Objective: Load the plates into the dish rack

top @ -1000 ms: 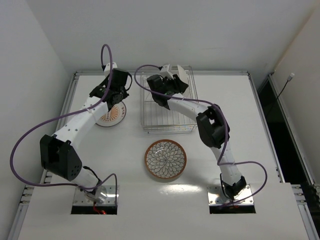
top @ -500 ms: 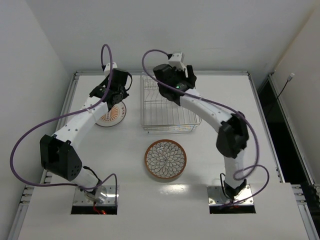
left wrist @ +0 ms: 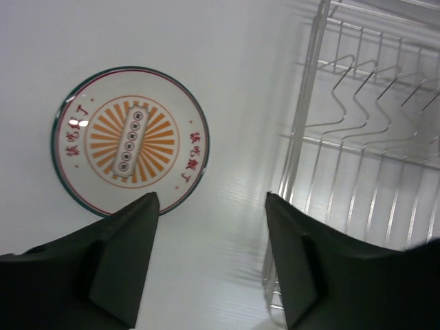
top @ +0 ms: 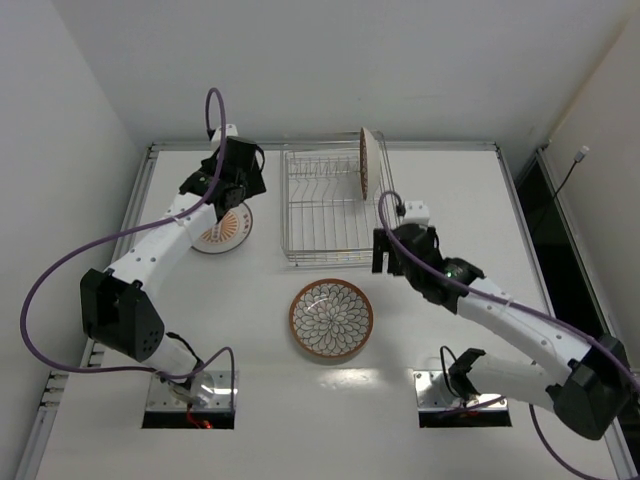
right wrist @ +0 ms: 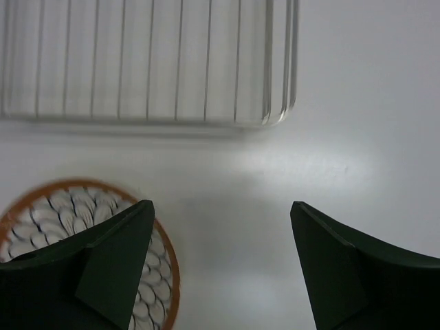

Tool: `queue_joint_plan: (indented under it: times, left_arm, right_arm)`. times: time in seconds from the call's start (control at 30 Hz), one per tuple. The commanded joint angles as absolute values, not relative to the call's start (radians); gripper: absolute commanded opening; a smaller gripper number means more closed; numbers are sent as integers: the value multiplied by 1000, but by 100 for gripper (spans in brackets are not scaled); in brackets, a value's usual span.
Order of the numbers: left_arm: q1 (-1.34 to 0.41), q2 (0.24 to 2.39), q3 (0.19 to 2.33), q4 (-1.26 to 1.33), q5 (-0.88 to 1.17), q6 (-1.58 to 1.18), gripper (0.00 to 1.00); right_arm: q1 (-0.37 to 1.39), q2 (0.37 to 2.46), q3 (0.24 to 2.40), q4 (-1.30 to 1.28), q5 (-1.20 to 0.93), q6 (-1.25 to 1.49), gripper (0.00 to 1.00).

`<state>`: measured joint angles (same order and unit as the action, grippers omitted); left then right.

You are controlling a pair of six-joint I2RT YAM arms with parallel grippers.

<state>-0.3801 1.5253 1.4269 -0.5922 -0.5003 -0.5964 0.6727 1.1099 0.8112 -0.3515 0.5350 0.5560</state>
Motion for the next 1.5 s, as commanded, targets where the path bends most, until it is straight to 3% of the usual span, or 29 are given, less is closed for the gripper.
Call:
queue_joint_plan:
  times: [0.0, 0.07, 0.23, 0.5, 0.83, 1.0, 1.13, 1.47]
  left_arm:
    - [-387, 1525, 1410, -520, -425, -583, 64]
    - [-387, 1525, 1401, -511, -402, -568, 79]
    - [-387, 1607, 1450, -554, -374, -539, 90]
    - [-387, 1680, 1506, -623, -370, -520, 90]
    - [-387, 1790, 1557, -689, -446, -485, 90]
    - [-387, 1818, 1557, -689, -592, -465, 91]
    - [-387, 1862, 1534, -676, -653, -436, 96]
    - [-387, 2040, 1554, -680, -641, -384, 96]
  right_arm:
    - [681, 997, 655, -305, 266, 701, 78]
    - [681, 919, 564, -281, 224, 762, 78]
    - [681, 857, 422, -190, 143, 877, 78]
    - [721, 945, 278, 18, 14, 1043, 77]
    - [742, 969, 310, -18, 58, 1012, 77]
    - [752, 982, 287, 6, 58, 1022, 76]
    - [761, 936, 276, 6, 83, 1022, 76]
    - [772, 773, 215, -63, 120, 982, 75]
